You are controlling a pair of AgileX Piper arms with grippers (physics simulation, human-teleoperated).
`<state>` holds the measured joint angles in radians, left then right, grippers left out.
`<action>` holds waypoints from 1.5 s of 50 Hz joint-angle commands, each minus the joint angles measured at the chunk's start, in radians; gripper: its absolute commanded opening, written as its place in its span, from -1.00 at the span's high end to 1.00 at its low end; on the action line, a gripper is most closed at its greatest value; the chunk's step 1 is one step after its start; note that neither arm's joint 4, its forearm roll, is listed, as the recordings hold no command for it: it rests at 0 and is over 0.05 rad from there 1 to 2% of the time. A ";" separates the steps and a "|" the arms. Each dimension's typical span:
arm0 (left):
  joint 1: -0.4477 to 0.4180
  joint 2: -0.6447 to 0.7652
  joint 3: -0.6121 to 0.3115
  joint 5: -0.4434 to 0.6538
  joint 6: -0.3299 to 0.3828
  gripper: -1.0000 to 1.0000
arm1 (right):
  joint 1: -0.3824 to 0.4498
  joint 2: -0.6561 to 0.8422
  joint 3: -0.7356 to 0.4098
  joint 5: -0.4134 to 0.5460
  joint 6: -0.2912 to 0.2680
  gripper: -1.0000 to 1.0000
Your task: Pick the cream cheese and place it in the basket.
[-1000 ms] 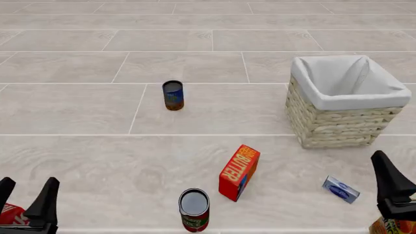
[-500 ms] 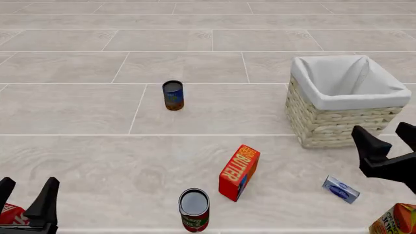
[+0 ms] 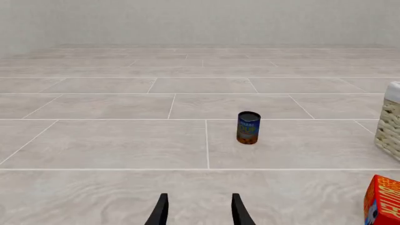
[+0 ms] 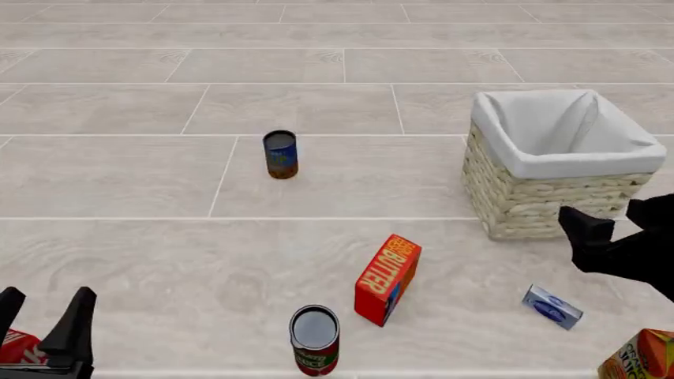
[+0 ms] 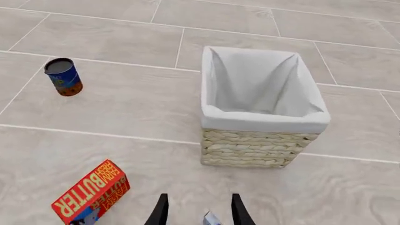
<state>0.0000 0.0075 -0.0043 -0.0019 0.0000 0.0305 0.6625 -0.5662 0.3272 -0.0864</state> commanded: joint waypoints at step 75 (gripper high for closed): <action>0.000 0.000 0.000 0.000 0.000 -1.00 | -0.015 0.432 -0.124 0.222 -0.288 -1.00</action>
<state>0.0000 0.0075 -0.0043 -0.0019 0.0000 0.0211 1.0587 -0.6556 0.5047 -0.3360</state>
